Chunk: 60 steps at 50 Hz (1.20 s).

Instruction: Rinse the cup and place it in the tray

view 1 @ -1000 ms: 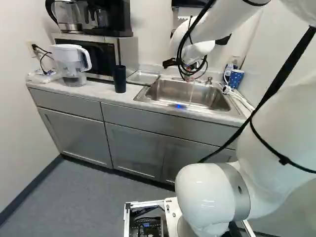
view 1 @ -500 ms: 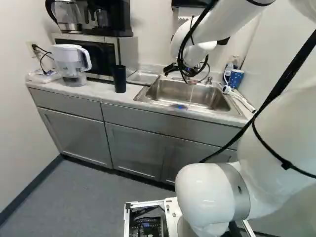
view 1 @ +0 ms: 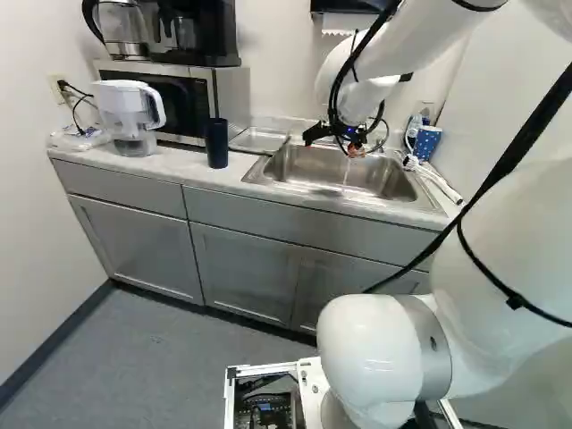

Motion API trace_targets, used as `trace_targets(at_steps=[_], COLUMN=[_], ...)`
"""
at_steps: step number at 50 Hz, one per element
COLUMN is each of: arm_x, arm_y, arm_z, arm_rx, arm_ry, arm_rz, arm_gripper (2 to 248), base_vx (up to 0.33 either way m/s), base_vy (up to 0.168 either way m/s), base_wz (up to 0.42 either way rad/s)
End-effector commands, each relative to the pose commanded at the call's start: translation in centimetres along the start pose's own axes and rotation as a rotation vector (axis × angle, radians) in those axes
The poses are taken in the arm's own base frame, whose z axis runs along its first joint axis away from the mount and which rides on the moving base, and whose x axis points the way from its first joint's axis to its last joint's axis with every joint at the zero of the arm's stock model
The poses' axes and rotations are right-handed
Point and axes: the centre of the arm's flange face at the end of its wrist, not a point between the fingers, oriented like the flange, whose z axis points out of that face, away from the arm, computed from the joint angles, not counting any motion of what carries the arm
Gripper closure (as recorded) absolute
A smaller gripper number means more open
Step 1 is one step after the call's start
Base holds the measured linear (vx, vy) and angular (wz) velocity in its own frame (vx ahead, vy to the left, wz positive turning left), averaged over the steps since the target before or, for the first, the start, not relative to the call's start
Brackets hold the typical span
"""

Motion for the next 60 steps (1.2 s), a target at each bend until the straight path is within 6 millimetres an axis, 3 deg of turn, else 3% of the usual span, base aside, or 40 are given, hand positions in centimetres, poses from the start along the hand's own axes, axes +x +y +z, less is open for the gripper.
trace_targets(at_steps=[60], arm_x=[-0.6], arm_y=[7.5], arm_z=[-0.6], arm_rx=[-0.126], arm_ry=[0.0], arm_rz=[0.12], arm_gripper=[3], base_vx=[0.0], base_vy=[0.0], base_wz=[0.0])
